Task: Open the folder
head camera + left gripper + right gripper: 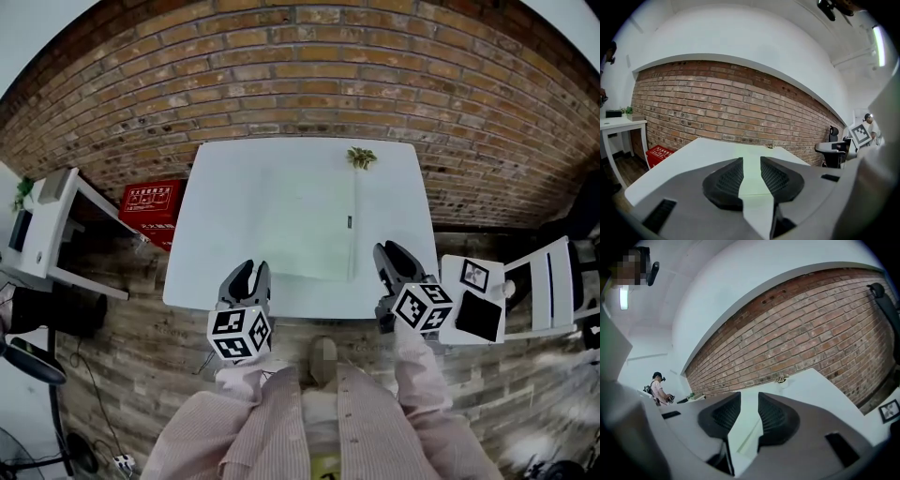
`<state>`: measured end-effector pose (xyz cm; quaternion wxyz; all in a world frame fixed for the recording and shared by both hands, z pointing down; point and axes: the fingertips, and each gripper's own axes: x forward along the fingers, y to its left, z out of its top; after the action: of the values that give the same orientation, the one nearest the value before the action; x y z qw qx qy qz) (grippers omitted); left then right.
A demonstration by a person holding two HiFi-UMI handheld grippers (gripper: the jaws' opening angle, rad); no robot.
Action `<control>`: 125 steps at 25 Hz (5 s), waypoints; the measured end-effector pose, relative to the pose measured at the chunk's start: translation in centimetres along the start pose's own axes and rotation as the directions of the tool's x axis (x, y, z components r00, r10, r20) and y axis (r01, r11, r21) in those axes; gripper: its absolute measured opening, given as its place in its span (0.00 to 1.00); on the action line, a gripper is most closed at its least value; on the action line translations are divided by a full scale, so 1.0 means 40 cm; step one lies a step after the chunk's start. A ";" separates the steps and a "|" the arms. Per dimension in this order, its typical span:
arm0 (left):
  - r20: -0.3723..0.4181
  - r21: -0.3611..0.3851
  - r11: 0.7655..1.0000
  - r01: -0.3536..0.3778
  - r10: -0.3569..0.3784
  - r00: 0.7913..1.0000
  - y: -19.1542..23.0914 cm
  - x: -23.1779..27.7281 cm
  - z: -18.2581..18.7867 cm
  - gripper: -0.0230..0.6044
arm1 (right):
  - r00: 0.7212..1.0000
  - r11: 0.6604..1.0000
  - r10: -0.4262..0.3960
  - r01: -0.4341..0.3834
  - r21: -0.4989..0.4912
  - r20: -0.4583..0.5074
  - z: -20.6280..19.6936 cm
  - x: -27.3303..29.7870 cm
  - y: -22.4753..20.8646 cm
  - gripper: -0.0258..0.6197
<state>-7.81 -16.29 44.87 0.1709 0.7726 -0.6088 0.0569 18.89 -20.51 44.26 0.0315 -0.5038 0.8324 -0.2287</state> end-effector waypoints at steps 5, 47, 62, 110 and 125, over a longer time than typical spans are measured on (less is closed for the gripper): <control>-0.013 -0.008 1.000 -0.008 0.008 1.000 -0.002 0.056 -0.002 0.20 | 0.999 1.000 0.023 -0.023 0.014 -0.032 -0.008 0.063 -0.034 0.22; -0.429 0.452 0.693 0.562 -0.383 0.818 -0.306 0.192 -0.169 0.23 | 0.956 0.922 0.156 -0.051 0.384 -0.248 -0.208 0.288 -0.123 0.17; -0.530 0.659 0.438 0.612 -0.307 0.791 -0.363 0.171 -0.273 0.39 | 0.964 0.904 0.148 -0.042 0.426 -0.221 -0.210 0.285 -0.126 0.17; -0.300 0.803 0.477 0.357 -0.194 0.934 -0.377 0.128 -0.174 0.03 | 0.950 0.931 0.175 -0.075 0.356 -0.257 -0.212 0.277 -0.118 0.16; -0.101 0.765 0.628 0.145 -0.106 0.989 -0.316 0.071 -0.045 0.03 | 0.940 0.956 0.168 -0.082 0.281 -0.297 -0.212 0.280 -0.118 0.16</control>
<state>5.26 -15.78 44.93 -0.1569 0.8106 -0.4671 0.3164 14.88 -28.95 55.80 -0.0215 -0.3971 0.8192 -0.4133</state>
